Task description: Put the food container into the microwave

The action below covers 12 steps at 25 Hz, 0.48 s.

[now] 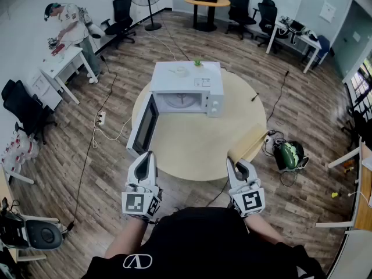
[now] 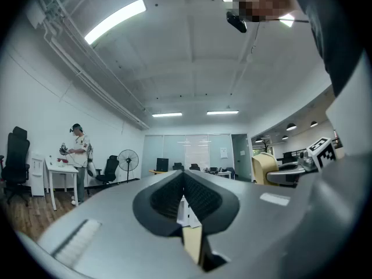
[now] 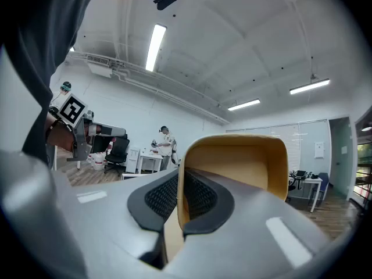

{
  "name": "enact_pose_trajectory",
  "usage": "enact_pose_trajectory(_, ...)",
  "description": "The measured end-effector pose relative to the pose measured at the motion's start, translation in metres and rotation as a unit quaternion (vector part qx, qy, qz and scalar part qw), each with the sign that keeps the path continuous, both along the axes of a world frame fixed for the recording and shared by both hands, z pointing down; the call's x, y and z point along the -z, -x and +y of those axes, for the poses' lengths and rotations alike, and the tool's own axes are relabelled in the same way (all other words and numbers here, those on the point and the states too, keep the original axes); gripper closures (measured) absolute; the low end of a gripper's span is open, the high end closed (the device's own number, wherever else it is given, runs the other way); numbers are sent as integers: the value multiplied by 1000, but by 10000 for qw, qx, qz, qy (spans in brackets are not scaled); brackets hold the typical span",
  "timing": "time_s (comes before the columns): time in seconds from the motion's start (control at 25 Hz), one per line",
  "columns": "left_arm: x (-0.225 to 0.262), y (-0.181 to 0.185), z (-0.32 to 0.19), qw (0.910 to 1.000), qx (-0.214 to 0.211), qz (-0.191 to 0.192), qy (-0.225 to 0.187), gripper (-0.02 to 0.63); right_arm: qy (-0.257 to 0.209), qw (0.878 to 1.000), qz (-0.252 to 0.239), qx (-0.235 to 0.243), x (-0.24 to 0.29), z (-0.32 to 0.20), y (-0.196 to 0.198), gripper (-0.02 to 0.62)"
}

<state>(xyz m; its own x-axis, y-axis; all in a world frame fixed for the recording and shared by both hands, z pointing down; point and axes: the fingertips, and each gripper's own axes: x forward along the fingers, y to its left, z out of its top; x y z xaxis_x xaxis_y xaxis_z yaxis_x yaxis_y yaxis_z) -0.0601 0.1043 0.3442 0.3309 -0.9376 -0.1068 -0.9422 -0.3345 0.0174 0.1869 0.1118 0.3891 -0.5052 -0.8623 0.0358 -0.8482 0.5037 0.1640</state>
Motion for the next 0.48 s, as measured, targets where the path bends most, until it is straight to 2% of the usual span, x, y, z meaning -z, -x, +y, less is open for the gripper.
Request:
enact_pose_trajectory(0.16,-5,-1,2,10000,4,-2,61,606,65,9998,94,-151,7,0,-2,583)
enact_pose_trajectory(0.32,-1,-2,4,10000,-28,-8,44,606,-66,10000,25,14,6,4,-1,583)
enact_pose_trajectory(0.48,-3,-9,6,10000,-50,3,83,606,-8,10000,-15,51,2,7,-2,581)
